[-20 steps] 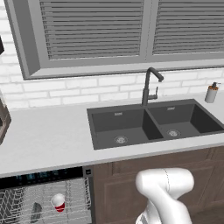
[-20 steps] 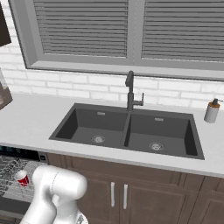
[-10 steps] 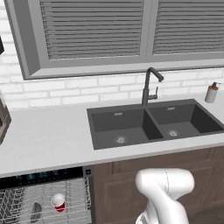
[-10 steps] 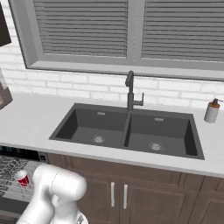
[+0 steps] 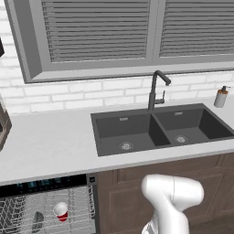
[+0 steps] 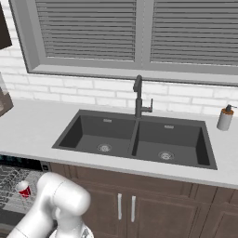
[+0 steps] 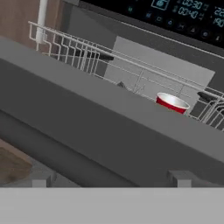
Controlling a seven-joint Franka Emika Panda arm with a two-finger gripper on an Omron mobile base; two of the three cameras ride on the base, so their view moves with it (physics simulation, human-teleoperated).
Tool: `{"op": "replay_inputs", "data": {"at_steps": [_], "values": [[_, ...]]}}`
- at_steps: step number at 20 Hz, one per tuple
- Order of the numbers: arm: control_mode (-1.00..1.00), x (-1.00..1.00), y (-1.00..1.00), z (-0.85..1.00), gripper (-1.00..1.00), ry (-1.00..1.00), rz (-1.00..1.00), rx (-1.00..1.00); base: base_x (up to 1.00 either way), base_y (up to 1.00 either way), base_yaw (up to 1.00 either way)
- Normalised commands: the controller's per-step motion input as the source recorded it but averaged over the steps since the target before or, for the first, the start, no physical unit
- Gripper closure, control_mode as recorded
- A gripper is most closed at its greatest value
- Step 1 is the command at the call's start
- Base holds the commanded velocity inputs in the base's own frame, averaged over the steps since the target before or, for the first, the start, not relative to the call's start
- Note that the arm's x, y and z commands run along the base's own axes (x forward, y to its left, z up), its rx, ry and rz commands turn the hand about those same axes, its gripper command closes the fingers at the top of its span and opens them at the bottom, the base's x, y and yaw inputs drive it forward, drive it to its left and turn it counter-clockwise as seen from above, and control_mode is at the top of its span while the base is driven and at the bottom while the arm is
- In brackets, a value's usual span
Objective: Pick up the cup and bowl from the counter, place them in the dishwasher, and close the dishwasher door.
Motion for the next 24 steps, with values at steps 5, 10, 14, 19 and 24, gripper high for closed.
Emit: {"op": "replay_inputs", "data": {"at_steps": [5,10,14,19,24], "values": [[-1.0,0.26,0.0,-0.89,-1.0,-0.03,0.0,-0.02,0.0,0.0,0.0],[-1.0,0.4,0.0,-0.54,-1.0,-0.08,0.0,-0.01,0.0,0.0,0.0],[-1.0,0.51,-0.1,-0.51,-1.0,-0.24,-0.09,0.0,0.0,0.0,0.0],[-1.0,0.44,-0.15,-0.31,-1.0,-0.4,-0.18,0.03,0.0,0.0,0.0],[-1.0,0.61,-0.13,-0.01,-1.0,-0.45,-0.22,0.03,0.0,0.0,0.0]]}}
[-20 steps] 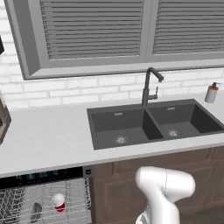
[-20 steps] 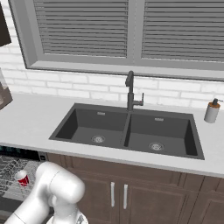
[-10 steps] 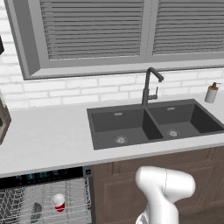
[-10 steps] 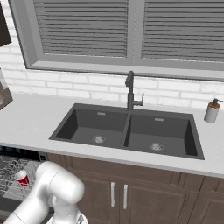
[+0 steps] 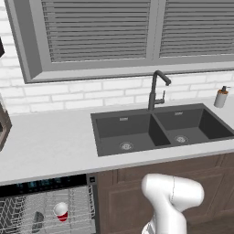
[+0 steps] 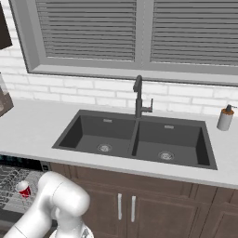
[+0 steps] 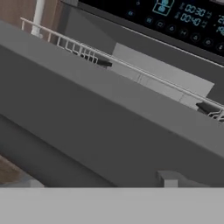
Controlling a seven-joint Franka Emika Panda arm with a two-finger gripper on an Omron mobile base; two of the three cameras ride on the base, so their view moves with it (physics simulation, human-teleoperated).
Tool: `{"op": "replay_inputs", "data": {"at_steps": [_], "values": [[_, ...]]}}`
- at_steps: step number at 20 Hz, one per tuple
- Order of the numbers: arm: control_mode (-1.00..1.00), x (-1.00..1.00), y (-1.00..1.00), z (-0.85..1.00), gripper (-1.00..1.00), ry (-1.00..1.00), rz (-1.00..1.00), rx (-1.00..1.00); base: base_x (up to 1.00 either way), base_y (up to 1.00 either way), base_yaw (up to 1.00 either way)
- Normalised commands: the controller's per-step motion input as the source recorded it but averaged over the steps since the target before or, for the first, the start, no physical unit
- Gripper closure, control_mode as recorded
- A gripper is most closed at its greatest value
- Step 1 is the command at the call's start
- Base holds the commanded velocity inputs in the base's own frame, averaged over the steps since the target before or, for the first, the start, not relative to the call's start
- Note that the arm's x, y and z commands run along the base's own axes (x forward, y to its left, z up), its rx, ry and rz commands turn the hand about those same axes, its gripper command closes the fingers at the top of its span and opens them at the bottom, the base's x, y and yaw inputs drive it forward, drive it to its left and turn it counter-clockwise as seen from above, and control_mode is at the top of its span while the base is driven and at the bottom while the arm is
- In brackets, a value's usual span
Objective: Pick up the cup and bowl from the counter, place them in the dishwasher, and close the dishwasher door.
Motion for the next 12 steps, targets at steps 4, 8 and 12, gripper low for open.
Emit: {"op": "replay_inputs", "data": {"at_steps": [4,8,12], "values": [[-1.0,0.87,-0.1,-0.01,-1.0,-0.35,-0.22,0.03,0.0,0.0,0.0],[-1.0,0.98,-0.22,0.0,-1.0,-0.3,-0.23,0.02,0.0,0.0,0.0],[-1.0,0.99,-0.36,-0.04,-1.0,-0.4,-0.28,0.14,0.0,0.0,0.0]]}}
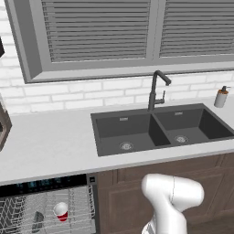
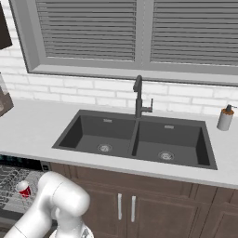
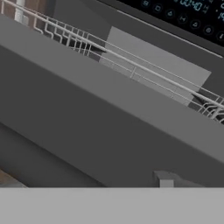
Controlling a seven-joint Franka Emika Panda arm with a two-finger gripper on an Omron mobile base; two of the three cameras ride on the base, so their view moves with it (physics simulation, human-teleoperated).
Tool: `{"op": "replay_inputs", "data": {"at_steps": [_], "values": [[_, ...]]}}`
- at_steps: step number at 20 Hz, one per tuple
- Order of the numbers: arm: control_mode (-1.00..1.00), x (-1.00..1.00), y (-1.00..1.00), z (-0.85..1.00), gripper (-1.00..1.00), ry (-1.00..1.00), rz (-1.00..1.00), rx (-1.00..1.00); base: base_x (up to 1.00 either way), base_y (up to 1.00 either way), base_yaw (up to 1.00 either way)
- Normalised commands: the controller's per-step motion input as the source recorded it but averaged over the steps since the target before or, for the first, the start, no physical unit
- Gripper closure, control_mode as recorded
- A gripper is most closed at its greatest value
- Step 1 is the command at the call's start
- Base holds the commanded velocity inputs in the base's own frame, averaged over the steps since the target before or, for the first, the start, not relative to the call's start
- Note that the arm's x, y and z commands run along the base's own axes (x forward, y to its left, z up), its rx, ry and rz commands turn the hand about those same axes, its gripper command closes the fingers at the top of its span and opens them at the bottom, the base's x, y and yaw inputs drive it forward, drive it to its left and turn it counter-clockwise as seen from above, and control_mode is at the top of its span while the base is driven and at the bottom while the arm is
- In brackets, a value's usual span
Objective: Pick up the cup and bowl from the counter, place them in the dishwasher, and close the dishwasher door.
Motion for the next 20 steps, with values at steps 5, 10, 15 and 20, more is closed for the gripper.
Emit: {"op": "replay_inputs", "data": {"at_steps": [5,10,15,20], "values": [[-1.0,1.0,-0.3,-0.04,-1.0,-0.52,-0.27,0.21,0.0,0.0,0.0],[-1.0,1.0,-0.22,0.0,-1.0,-0.6,-0.21,0.3,0.0,0.0,0.0],[-1.0,0.73,-0.42,0.26,-1.0,-0.51,-0.19,0.3,0.0,0.0,0.0],[-1.0,0.97,-0.76,0.09,-1.0,-0.39,-0.2,0.34,0.0,0.0,0.0]]}}
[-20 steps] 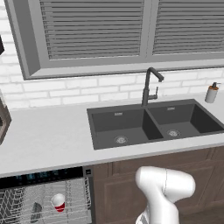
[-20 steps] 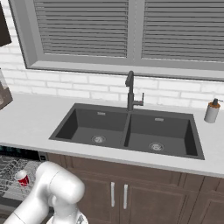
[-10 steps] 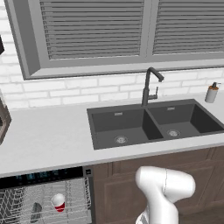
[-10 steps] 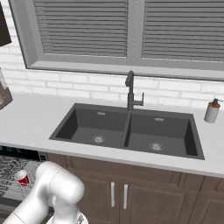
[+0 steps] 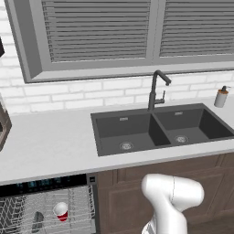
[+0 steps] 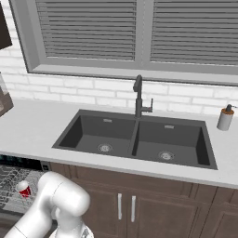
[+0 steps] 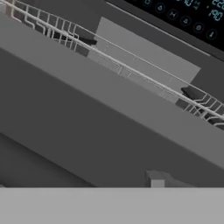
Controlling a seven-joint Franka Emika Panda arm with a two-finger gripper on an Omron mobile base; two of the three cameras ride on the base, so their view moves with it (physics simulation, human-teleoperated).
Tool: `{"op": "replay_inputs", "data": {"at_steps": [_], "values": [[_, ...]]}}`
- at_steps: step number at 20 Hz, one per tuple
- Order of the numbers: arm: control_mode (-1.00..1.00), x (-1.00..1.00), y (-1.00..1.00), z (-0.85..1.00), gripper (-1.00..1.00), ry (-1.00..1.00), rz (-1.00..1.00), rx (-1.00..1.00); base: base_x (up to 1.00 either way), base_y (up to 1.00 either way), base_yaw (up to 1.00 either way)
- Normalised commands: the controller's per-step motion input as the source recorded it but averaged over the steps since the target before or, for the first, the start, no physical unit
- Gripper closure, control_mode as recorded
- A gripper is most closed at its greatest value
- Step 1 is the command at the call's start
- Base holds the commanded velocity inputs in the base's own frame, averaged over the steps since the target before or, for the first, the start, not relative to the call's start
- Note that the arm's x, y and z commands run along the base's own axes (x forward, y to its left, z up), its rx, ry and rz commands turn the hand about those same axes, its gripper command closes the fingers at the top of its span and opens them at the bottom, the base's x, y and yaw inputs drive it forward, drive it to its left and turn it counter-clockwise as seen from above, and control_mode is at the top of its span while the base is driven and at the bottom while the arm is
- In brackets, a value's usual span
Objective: Pick up the cup and bowl from the counter, place them in the dishwasher, and close the dishwasher door.
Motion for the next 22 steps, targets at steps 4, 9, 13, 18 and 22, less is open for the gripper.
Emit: {"op": "replay_inputs", "data": {"at_steps": [4,9,13,18,22], "values": [[-1.0,0.91,-0.64,0.18,-1.0,-0.29,-0.14,0.34,0.0,0.0,0.0],[-1.0,1.0,-0.75,0.01,-1.0,-0.44,-0.18,0.4,0.0,0.0,0.0],[-1.0,1.0,-0.71,0.0,-1.0,-0.55,-0.24,0.42,0.0,0.0,0.0],[-1.0,1.0,-0.67,0.0,-1.0,-0.49,-0.26,0.39,0.0,0.0,0.0],[-1.0,1.0,-0.7,0.21,-1.0,-0.24,-0.23,0.34,0.0,0.0,0.0]]}}
